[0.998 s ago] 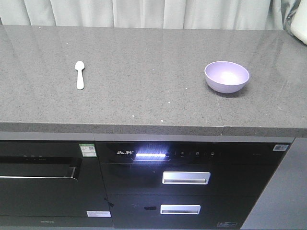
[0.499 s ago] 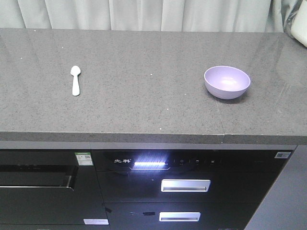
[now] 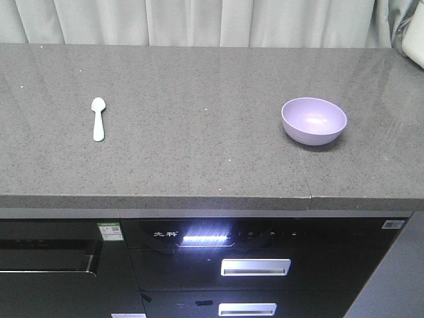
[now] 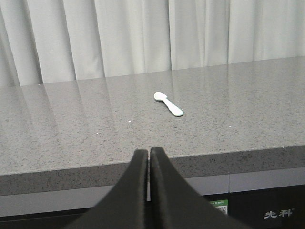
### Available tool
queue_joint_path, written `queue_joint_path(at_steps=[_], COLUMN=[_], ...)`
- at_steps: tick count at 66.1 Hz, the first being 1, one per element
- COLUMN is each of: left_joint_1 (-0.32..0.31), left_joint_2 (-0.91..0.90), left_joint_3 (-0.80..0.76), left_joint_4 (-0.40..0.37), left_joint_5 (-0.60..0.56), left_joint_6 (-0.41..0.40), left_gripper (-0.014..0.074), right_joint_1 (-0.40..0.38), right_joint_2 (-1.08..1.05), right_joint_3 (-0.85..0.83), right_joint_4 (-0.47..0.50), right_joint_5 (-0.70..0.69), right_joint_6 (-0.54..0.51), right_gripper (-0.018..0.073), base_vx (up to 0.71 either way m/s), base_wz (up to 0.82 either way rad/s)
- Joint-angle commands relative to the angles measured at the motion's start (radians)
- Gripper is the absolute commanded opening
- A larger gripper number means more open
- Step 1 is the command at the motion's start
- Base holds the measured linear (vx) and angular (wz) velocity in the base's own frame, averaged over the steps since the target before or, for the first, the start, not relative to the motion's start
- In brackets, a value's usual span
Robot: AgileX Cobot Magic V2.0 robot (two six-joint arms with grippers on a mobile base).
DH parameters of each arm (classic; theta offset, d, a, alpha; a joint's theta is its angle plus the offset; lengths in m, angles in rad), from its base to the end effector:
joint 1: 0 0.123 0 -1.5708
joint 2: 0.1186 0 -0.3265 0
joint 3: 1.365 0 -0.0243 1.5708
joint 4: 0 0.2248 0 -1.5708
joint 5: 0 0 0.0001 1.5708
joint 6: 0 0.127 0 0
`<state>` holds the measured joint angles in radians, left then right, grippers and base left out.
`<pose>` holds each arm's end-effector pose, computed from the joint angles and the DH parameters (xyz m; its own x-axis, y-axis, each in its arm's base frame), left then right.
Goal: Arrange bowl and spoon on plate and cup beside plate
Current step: 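Drive the base up to the counter, centering between spoon and bowl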
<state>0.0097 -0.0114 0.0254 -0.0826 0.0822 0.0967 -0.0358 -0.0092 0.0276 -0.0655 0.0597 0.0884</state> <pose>0.0248 -0.0006 0.1974 -0.0088 0.0143 -0.9999 -0.0028 0.9999 0.0143 0.0250 -0.0014 0.1994 0.0101 0.0227 -0.9997 0.0395 0.9990 0.0230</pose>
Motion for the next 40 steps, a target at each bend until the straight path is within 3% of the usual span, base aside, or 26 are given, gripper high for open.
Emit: queue_joint_path(at_steps=[1, 40], left_joint_1=[0.000, 0.000], left_joint_2=[-0.015, -0.015], left_joint_3=[0.030, 0.030], left_joint_4=[-0.009, -0.009], left_joint_5=[-0.069, -0.069], left_joint_6=[-0.008, -0.008], left_gripper=[-0.0006, -0.0006], right_joint_1=[-0.004, -0.004], right_joint_2=[-0.014, -0.014], right_joint_3=[0.016, 0.016], right_joint_4=[-0.003, -0.003], right_joint_5=[-0.076, -0.076], right_joint_6=[0.001, 0.001], right_gripper=[-0.0005, -0.0005], base_vx=[0.06, 0.06], base_wz=[-0.01, -0.01])
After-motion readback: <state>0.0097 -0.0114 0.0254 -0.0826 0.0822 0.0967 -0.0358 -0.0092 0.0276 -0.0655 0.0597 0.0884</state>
